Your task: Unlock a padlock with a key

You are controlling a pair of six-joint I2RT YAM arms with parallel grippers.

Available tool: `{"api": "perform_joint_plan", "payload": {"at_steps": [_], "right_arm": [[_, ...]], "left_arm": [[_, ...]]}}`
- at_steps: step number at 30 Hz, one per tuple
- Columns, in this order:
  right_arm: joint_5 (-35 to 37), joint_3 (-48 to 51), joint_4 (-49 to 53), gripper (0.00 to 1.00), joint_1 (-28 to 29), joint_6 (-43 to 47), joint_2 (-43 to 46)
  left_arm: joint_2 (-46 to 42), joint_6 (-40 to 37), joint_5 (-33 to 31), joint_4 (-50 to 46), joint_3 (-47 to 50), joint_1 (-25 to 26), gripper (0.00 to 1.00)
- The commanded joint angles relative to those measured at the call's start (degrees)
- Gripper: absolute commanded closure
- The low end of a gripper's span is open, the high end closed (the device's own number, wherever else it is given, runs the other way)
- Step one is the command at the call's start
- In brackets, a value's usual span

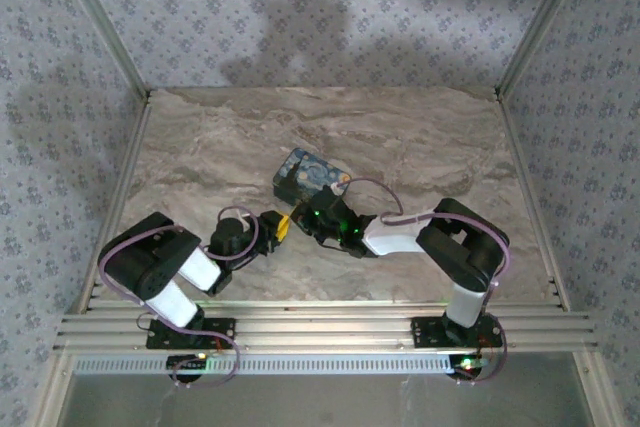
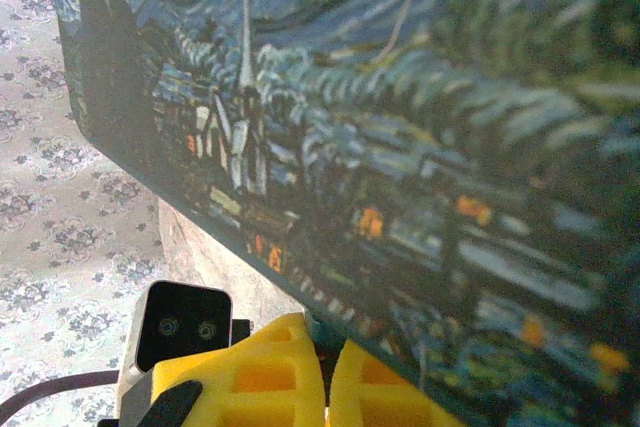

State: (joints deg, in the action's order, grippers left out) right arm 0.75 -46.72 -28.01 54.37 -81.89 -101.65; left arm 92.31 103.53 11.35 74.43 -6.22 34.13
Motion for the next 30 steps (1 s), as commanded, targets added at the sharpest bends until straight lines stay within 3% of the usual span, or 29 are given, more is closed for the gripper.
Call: {"api": "perform_joint_plan", "payload": {"at_steps": [1,6,11,13,21,30], "right_arm": [[-1.2,-0.7,2.6,1.0,0.8,-3.9,-1.7],[-1.3,-0.7,2.0,1.0,0.9,-4.4,-1.7],[-1.5,-0.5,1.4,1.0,1.0,-5.1,-1.6],[-1.4,-0.4,1.0,1.0,1.0,-5.4,-1.6],[-1.9,-0.7,0.8,1.0,1.1,-5.8,-1.4],[-5.4,-1.3,5.6,1.0,0.2,-5.6,1.4]], "left_arm": [[1.0,1.5,1.0,3.9,-0.1,-0.2,0.73],[2.3,2.1,0.6,6.0,-0.2,-0.1,0.77],[2.0,2.0,0.5,6.2,-0.4,0.1,0.89],[1.5,2.1,0.3,6.2,-0.2,0.1,0.99],[-0.1,-0.2,0.4,6.2,0.4,0.2,1.0],[-7.2,-22.6,1.7,2.3,0.0,0.3,1.0]]}}
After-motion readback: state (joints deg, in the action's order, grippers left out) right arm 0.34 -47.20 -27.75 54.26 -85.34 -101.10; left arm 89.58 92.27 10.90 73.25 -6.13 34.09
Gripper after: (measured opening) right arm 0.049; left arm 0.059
